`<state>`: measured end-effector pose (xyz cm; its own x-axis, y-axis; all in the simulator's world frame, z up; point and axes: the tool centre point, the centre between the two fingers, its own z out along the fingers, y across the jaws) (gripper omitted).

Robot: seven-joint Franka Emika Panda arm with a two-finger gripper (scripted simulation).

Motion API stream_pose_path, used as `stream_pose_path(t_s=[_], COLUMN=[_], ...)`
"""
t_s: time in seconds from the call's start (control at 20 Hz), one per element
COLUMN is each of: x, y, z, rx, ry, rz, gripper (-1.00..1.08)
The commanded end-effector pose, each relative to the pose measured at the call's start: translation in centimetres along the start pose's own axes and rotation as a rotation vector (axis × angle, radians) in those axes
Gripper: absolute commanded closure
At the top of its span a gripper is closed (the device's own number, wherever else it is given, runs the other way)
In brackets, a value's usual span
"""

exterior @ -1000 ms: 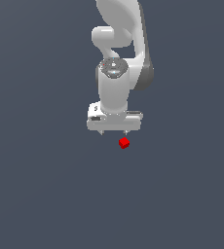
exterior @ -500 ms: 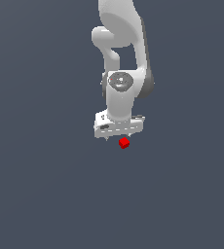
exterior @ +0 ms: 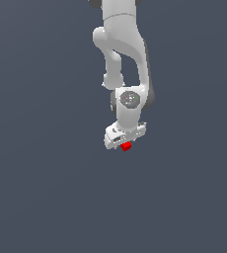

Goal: Lift up the red cube by 0.2 meters.

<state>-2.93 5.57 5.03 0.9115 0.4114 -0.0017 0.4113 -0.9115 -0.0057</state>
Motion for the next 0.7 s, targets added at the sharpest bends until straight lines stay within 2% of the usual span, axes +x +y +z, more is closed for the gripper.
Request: stream_pose_path(t_s=[0.0, 0.45, 0.5, 0.65], x=[-0.2, -0.4, -0.4, -0.4], y=[-0.5, -1.1, -1.1, -1.1], z=[1.3, 3.0, 3.0, 3.0], rx=[-0.002, -0.006, -0.006, -0.006], ry=[0.002, 0.002, 0.002, 0.002], rz=[-0.05, -0.109, -0.109, -0.109], gripper=[-0.92, -0.92, 1.08, 1.08])
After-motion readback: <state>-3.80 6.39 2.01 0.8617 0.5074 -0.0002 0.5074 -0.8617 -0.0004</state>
